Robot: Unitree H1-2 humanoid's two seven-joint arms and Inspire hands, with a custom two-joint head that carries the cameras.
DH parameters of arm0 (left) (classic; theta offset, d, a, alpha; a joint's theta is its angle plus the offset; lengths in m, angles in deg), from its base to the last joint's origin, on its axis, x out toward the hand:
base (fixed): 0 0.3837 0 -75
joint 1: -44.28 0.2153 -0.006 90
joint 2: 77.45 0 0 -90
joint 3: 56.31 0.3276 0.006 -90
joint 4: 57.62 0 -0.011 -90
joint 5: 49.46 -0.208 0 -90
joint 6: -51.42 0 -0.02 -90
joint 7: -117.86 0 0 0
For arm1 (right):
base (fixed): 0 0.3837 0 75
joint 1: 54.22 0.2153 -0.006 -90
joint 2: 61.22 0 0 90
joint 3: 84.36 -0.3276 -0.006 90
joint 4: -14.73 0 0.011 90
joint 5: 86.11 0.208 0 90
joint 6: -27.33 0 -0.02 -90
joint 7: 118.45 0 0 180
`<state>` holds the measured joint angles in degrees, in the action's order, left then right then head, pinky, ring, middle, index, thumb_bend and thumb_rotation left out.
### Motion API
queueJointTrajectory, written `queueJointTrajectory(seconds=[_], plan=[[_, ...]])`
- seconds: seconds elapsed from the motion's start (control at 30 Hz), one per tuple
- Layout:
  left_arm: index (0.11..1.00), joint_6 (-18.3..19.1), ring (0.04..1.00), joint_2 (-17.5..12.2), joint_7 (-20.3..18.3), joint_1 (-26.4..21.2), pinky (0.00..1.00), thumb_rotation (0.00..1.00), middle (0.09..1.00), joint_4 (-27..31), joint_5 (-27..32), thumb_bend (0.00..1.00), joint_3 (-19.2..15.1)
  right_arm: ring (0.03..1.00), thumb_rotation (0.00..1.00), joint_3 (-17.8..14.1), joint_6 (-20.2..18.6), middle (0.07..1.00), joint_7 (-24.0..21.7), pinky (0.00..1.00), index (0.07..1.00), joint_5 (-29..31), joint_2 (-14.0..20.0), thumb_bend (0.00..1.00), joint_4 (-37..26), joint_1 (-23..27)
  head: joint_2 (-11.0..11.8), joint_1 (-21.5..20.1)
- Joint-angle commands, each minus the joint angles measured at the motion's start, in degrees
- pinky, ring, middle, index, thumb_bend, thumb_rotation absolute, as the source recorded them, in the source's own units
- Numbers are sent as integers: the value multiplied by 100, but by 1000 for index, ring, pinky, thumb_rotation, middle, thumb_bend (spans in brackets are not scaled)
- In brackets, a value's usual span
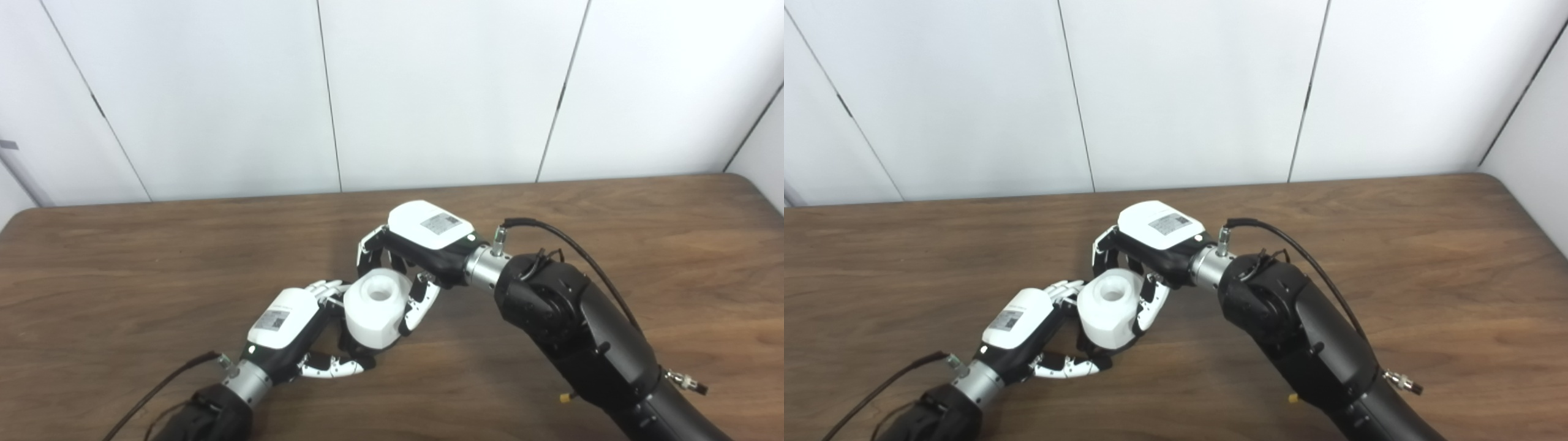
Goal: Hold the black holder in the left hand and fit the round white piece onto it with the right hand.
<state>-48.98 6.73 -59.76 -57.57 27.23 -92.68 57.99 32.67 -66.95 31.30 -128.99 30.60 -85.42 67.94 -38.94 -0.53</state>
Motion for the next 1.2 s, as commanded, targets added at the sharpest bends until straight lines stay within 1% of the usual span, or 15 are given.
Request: queueJointTrajectory(seconds=[0.0,0.07,0.13,0.2,0.23,0.27,0.3,0.37,0.4,0.5,0.67,0.8,0.9,1.07,1.17], plan=[[491,374,868,40,-107,75,912,66,857,-221,-417,524,48,393,0,62,88,482,-182,339,516,31,87,517,27,21,-7,-5],[491,381,867,76,-59,61,933,66,859,-252,-455,524,27,390,0,60,93,474,-178,328,526,35,101,516,31,30,-7,-5],[491,382,874,95,-48,45,920,66,859,-268,-480,524,16,394,0,58,110,474,-152,332,526,14,113,516,42,33,-7,-5],[491,406,875,106,-72,30,903,65,859,-256,-502,524,17,421,0,113,107,494,-185,370,511,-169,162,519,5,60,-7,-5],[491,405,874,112,-73,24,895,65,858,-260,-500,524,14,456,17,160,98,537,-241,393,539,-295,199,592,-29,84,-7,-5],[491,402,871,116,-73,20,884,65,857,-264,-497,524,12,517,52,193,88,604,-283,420,602,-377,223,734,-52,101,-7,-5],[491,400,869,119,-72,16,877,65,856,-274,-498,524,11,560,74,215,81,651,-314,442,648,-430,241,818,-72,113,-7,-5],[491,400,864,123,-66,9,867,65,855,-286,-517,524,15,632,113,222,98,729,-317,484,724,-462,255,905,-90,122,-7,-5],[491,407,863,125,-71,9,865,65,854,-284,-528,524,13,646,120,218,118,743,-306,492,737,-478,259,919,-97,127,-28,13],[491,407,862,134,-77,14,856,65,852,-285,-540,524,-3,669,140,201,166,767,-293,510,751,-529,259,920,-108,138,-29,7],[491,428,861,160,-79,24,865,66,849,-277,-542,524,-35,654,132,156,223,754,-227,502,744,-573,244,917,-109,117,-39,14],[491,398,850,179,25,36,859,66,841,-303,-560,524,-57,641,126,126,229,749,-205,491,741,-591,233,911,-128,85,-41,2],[491,381,850,196,61,46,863,65,842,-326,-544,524,-75,649,131,102,228,756,-197,492,747,-610,223,911,-137,71,-43,-2],[491,410,854,199,24,66,885,64,844,-298,-543,524,-90,672,150,0,163,796,-175,516,841,-634,171,926,-184,43,-51,-4],[491,401,854,194,18,63,880,64,844,-303,-544,524,-86,648,142,-90,220,781,-63,507,867,-579,127,930,-160,20,-51,-4]])
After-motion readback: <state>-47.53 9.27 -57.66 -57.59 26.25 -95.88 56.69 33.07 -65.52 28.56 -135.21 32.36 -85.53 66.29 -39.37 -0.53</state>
